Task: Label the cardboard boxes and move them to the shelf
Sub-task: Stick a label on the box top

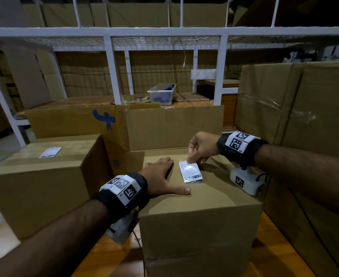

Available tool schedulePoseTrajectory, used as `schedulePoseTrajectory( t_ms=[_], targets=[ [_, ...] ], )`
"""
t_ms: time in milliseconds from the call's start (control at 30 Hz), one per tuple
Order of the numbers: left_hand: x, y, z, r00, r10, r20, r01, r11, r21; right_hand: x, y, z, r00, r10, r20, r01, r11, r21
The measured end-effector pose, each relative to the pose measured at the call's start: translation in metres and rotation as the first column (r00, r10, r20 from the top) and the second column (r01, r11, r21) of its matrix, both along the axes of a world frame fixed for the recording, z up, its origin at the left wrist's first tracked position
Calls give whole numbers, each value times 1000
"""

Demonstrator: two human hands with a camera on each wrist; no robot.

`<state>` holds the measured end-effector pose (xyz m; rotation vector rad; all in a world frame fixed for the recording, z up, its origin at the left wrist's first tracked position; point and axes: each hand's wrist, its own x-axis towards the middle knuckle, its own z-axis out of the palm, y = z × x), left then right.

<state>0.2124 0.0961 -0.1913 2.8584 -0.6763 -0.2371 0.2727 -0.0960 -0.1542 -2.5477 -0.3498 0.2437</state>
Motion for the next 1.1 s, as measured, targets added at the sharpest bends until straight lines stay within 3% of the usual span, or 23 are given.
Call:
schedulePoseTrajectory(
  t_ms=[333,667,833,1100],
  targets=[
    [-2,-1,2,999,26,-23,-26,999,18,-16,-16,13,994,-5,-113,22,989,146],
    [-6,-3,5,998,64,-23,-63,998,6,-68,-32,41,997,-14,69,4,991,137],
    [-17,-8,28,996,84,39,-87,991,101,-99,-46,36,994,-28,108,9,986,165],
    [-87,-14,68,988,-19,156,29,998,-60,-142,-72,26,992,33,118,-72,938,340]
  ],
)
